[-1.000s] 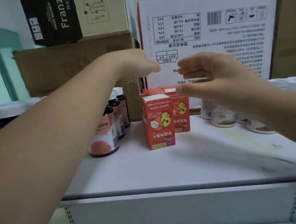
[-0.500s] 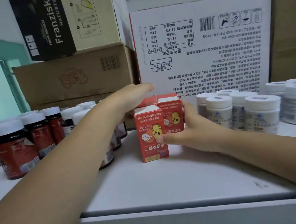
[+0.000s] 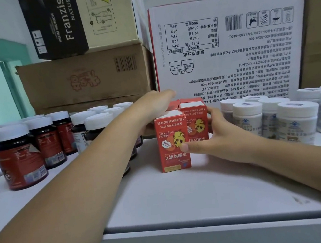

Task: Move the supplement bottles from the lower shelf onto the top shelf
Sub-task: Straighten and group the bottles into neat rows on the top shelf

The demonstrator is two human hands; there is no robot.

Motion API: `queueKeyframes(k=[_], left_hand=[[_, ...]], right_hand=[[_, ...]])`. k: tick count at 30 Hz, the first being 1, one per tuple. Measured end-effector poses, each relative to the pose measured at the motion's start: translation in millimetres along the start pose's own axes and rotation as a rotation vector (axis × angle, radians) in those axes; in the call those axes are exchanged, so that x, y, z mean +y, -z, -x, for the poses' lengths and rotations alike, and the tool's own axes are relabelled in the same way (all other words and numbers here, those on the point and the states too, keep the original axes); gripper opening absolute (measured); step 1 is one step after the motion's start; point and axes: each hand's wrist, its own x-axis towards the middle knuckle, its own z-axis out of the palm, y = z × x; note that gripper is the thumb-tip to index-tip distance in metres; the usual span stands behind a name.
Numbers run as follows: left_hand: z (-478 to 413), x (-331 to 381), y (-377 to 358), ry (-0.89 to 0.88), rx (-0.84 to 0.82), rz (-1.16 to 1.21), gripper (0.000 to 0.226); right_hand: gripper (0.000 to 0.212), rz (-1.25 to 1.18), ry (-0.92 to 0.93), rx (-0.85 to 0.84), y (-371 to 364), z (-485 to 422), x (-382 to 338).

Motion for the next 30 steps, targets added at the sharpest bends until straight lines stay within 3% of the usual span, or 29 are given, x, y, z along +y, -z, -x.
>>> queueKeyframes(k=[4,9,12,15,19,25,30], left_hand=[[7.9,6.0,2.5,-0.019,0.006,-0.075,0.046],[23.0,16.4,13.6,-0.186,-0.165,-0.385,0.049],[28.5,13.0,26.4,-0.227,-0.295,-0.526,0.058],[29.8,7.8,30.4,-0.264,-0.306,-0.615,0.063],[32.0,5.7,32.4,-0.272,-0.257,-0.602,0.068],[34.9,5.0,31.6,-0.298,-0.186,-0.57,0.066],[34.0,1.9,23.2,-0.297,-0.167,-0.399,0.077]], right_hand=[[0.105,0.002,0.002,0.004,2.7,-0.6,0.4],[0.103,0.017,0.005,-0.011,3.1,-0.2,1.9],[0.112,0.029,0.006,-0.017,5.2,-0.5,2.8],[0.122,0.056,0.004,-0.016,7.2,-1.1,3.5],[0.118,0.057,-0.003,-0.014,8.8,-1.4,4.0],[0.074,0.03,-0.026,-0.001,9.9,-4.3,5.0],[0.071,0.045,-0.039,0.017,8.4,-8.2,8.4]])
